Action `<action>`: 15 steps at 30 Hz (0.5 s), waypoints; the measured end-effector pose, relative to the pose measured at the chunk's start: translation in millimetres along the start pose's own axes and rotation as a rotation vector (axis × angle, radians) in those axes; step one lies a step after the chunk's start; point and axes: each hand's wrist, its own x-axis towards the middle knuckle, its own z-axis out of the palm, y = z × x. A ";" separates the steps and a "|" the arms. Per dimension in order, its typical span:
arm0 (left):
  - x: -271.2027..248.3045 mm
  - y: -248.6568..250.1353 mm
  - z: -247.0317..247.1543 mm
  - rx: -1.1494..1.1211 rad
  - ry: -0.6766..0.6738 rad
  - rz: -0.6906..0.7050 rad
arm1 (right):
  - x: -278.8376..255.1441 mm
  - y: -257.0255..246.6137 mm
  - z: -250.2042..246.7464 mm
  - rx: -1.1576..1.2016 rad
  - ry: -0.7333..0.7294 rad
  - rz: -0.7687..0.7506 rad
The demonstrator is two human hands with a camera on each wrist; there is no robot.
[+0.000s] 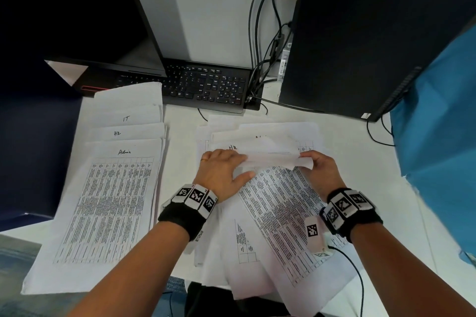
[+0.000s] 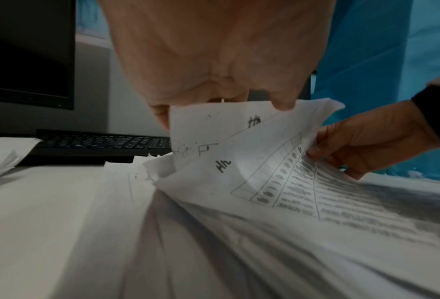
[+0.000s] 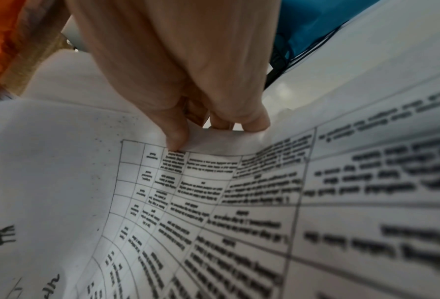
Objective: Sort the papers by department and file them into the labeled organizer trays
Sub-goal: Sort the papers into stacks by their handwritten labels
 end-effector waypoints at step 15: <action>-8.9 -9.7 -12.9 -0.865 0.247 -0.396 | -3.7 -14.8 -0.9 0.221 0.025 0.074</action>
